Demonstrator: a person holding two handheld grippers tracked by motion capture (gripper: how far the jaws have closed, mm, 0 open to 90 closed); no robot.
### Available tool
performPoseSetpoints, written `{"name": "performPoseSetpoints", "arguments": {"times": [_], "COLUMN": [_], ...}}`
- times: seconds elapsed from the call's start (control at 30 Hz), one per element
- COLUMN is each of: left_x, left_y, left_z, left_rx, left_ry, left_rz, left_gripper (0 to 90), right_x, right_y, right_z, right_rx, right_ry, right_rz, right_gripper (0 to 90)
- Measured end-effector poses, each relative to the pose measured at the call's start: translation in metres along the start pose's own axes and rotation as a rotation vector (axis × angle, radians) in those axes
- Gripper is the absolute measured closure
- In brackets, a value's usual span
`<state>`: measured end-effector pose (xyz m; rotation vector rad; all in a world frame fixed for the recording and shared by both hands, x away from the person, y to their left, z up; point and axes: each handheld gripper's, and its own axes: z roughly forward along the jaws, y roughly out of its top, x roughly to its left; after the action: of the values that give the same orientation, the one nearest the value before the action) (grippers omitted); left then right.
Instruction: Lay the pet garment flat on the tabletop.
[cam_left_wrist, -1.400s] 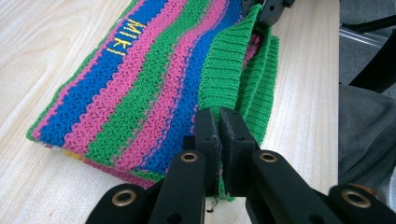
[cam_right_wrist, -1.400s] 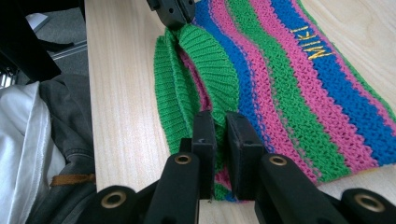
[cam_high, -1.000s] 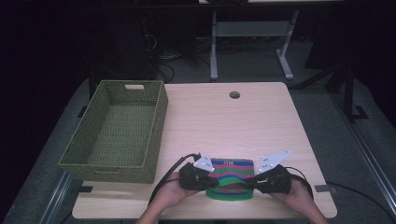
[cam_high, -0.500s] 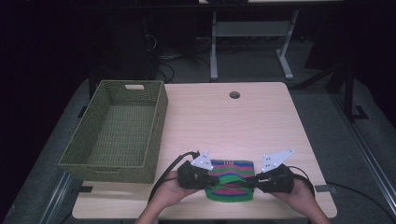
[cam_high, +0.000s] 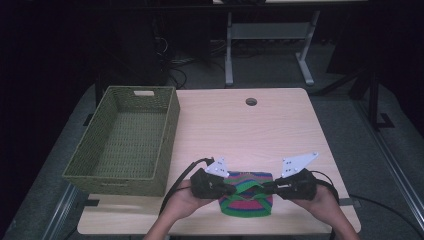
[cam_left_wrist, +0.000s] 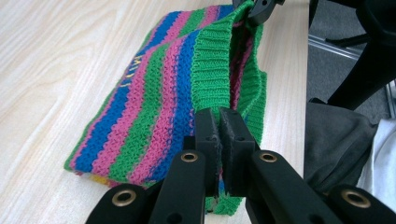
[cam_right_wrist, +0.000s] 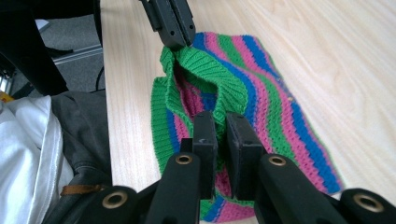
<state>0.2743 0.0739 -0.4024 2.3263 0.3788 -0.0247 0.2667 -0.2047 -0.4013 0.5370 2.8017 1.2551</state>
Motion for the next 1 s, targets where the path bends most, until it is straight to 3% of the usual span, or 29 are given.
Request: {"name": "performPoseSetpoints", "arguments": {"times": [0.2,0.3,0.43,0.83,1.0], "left_x": [-0.005,-0.007,-0.009,0.01,0.017], "left_y": [0.0,0.002,0.008,0.024,0.028], "left_z": [-0.01,-0.015,-0.021,-0.032,-0.032], "left_rx": [0.002,-0.007,-0.011,-0.008,-0.025], "left_ry": [-0.005,-0.035,-0.017,0.012,0.001], "left_rz": [-0.001,-0.029,-0.027,-0.04,-0.069], "left_gripper": [86.7,86.7,86.7,86.5,86.6], "right_x": [0.004,0.006,0.009,-0.005,-0.012], "right_y": [0.007,0.008,0.012,0.035,0.042], "right_z": [-0.007,-0.007,-0.011,-0.017,-0.018], "right_rx": [-0.009,-0.008,-0.019,0.005,0.009], "right_ry": [0.004,0.008,0.017,-0.005,-0.011], "right_rz": [-0.019,-0.027,-0.028,0.001,0.019], "right_gripper": [82.4,82.4,82.4,82.6,82.6]}}
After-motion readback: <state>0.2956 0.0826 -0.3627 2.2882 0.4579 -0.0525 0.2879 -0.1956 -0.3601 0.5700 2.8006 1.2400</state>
